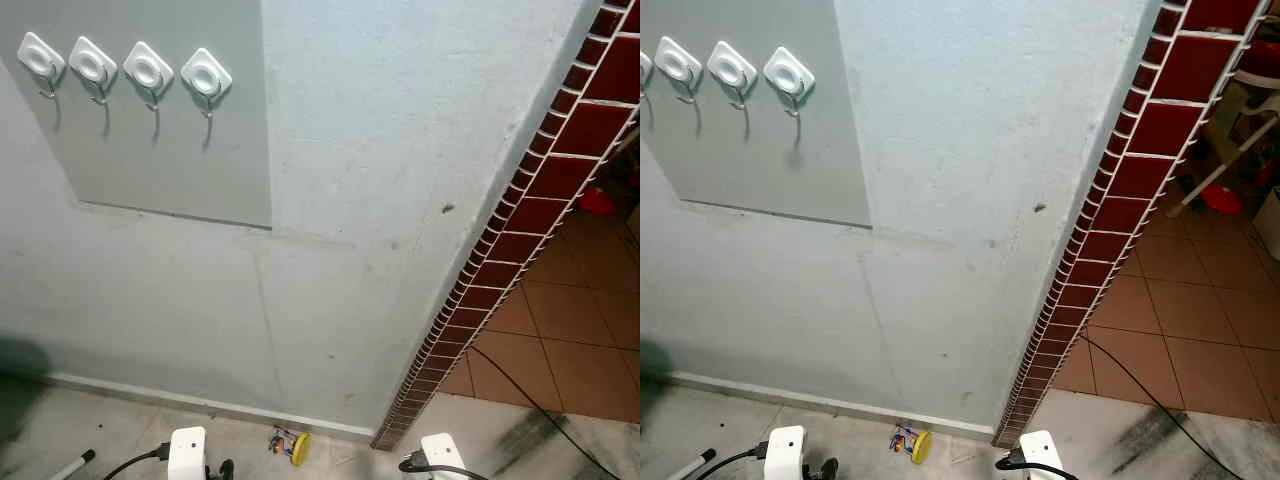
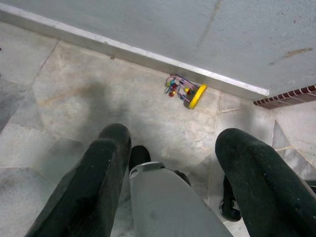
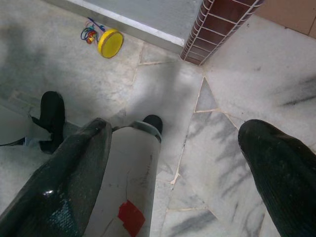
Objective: Hang keys on a hook
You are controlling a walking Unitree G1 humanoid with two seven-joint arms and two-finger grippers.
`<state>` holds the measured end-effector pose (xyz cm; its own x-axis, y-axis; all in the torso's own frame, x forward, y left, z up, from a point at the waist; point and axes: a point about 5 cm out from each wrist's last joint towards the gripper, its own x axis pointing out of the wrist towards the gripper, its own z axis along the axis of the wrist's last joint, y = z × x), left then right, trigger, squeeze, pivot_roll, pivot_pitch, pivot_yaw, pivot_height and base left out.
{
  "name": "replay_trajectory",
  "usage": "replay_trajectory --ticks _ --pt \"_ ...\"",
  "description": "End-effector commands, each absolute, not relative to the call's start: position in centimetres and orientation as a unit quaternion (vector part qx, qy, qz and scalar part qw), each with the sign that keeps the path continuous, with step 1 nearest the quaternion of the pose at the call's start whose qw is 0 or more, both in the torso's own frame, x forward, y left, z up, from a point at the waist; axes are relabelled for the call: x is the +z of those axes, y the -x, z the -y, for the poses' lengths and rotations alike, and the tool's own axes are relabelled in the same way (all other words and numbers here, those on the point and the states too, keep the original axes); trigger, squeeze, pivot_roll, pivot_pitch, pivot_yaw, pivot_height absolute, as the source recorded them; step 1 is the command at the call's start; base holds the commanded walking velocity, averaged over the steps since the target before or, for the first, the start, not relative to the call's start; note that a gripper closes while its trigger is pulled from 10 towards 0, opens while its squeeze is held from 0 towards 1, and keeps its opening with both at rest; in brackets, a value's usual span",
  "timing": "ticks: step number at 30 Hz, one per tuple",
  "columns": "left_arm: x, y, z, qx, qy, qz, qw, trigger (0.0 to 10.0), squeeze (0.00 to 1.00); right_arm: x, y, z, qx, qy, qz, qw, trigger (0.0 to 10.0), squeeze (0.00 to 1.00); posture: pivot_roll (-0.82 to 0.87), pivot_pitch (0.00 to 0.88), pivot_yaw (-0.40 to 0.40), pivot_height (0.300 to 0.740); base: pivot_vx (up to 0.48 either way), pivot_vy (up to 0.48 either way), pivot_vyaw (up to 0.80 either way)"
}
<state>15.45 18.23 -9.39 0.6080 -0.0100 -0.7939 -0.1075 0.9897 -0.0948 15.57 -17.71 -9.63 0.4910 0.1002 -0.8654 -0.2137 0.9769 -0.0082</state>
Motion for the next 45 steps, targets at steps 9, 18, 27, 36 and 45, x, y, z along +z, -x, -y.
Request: replay_trajectory --ticks 9,18,27,36,45 --pt "-9.5 -14.9 -19.8 0.044 0.025 -0.462 0.885 10.0 0.00 -8.8 -17.4 18.9 0.084 0.108 -0.477 0.868 10.0 0.00 -0.12 0.000 -0.018 0.724 0.000 0.000 0.00" --pt "-9.5 -15.1 -19.4 0.035 0.022 -0.467 0.883 10.0 0.00 -8.8 -17.3 19.1 0.070 0.092 -0.485 0.867 10.0 0.00 -0.13 0.000 -0.012 0.724 0.000 0.000 0.00" --pt "-9.5 -15.1 -19.4 0.035 0.022 -0.467 0.883 10.0 0.00 -8.8 -17.3 19.1 0.070 0.092 -0.485 0.867 10.0 0.00 -0.13 0.000 -0.012 0.724 0.000 0.000 0.00" --pt "-9.5 -15.1 -19.4 0.035 0.022 -0.467 0.883 10.0 0.00 -8.8 -17.3 19.1 0.070 0.092 -0.485 0.867 10.0 0.00 -0.13 0.000 -0.012 0.724 0.000 0.000 0.00" --pt "-9.3 -15.3 -19.8 0.018 0.002 -0.450 0.893 10.0 0.00 -9.0 -16.9 18.1 0.094 0.088 -0.467 0.875 10.0 0.00 -0.10 0.000 -0.026 0.724 0.000 0.000 0.00"
